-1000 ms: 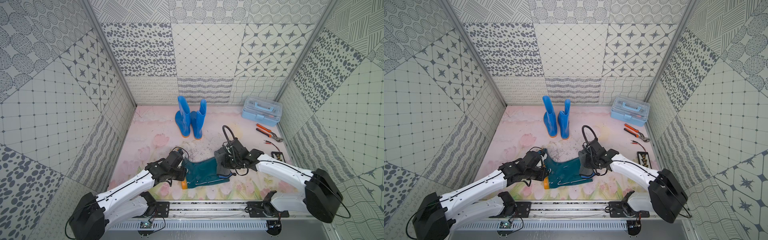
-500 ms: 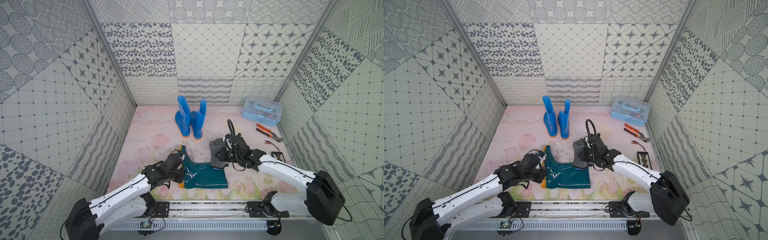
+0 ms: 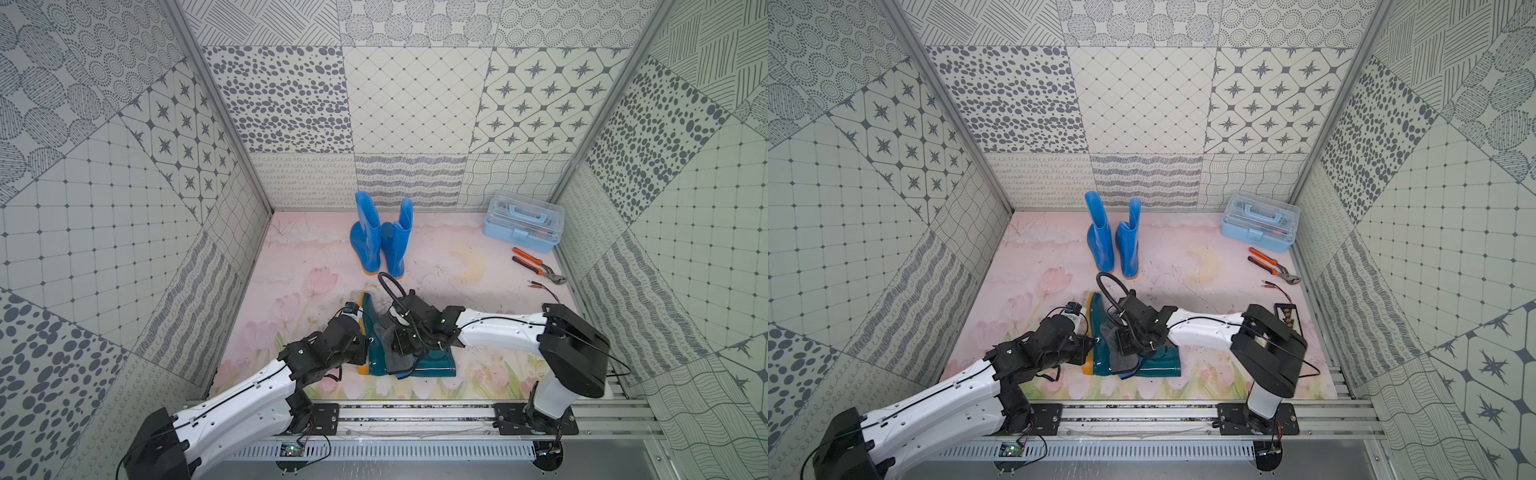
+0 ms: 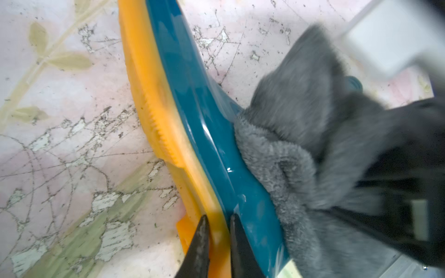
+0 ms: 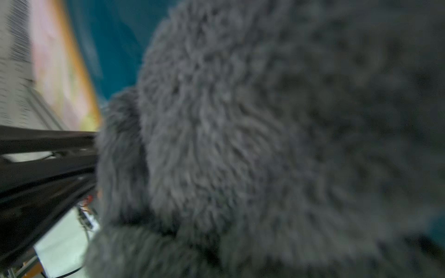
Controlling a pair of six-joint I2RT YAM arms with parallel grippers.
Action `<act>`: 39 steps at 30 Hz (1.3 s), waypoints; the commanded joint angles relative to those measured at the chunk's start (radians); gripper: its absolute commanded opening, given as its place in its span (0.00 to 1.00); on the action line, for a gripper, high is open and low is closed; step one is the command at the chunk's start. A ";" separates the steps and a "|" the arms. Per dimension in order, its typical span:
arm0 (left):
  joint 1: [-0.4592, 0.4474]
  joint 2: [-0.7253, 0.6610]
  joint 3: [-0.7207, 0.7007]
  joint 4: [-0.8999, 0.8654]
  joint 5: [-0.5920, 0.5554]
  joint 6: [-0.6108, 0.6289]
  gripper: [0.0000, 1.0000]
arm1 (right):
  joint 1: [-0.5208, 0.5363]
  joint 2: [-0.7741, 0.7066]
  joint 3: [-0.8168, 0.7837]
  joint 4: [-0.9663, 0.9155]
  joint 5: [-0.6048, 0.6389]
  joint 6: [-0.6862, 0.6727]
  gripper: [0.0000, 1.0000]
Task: Wipe the rubber boots with a cloth
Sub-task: Wipe the dirt off the rubber boot.
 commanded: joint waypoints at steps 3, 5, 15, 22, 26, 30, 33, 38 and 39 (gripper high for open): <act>-0.001 0.029 -0.008 0.054 -0.016 -0.087 0.00 | 0.042 0.253 0.151 -0.312 0.137 0.017 0.00; -0.002 0.037 0.005 0.035 -0.004 -0.093 0.00 | 0.016 0.311 0.155 -0.446 0.200 0.042 0.00; -0.003 0.026 0.063 -0.089 -0.008 -0.068 0.00 | -0.141 0.190 -0.013 -0.658 0.415 -0.003 0.00; -0.003 0.093 0.089 -0.067 0.022 -0.087 0.00 | -0.092 0.075 0.098 -0.615 0.339 -0.008 0.00; -0.004 0.096 0.053 -0.031 0.031 -0.127 0.00 | -0.005 -0.006 0.192 -0.451 0.226 0.001 0.00; -0.005 0.082 0.036 -0.024 0.025 -0.145 0.00 | 0.044 0.008 0.206 -0.213 0.109 0.060 0.00; -0.004 0.073 0.030 -0.022 0.033 -0.153 0.00 | 0.052 0.056 0.222 -0.170 0.081 0.061 0.00; -0.005 0.043 0.027 -0.044 0.046 -0.152 0.00 | 0.016 0.095 0.069 -0.102 0.088 0.160 0.00; -0.005 0.035 0.029 -0.052 0.047 -0.151 0.00 | -0.008 0.089 -0.001 -0.085 0.081 0.206 0.00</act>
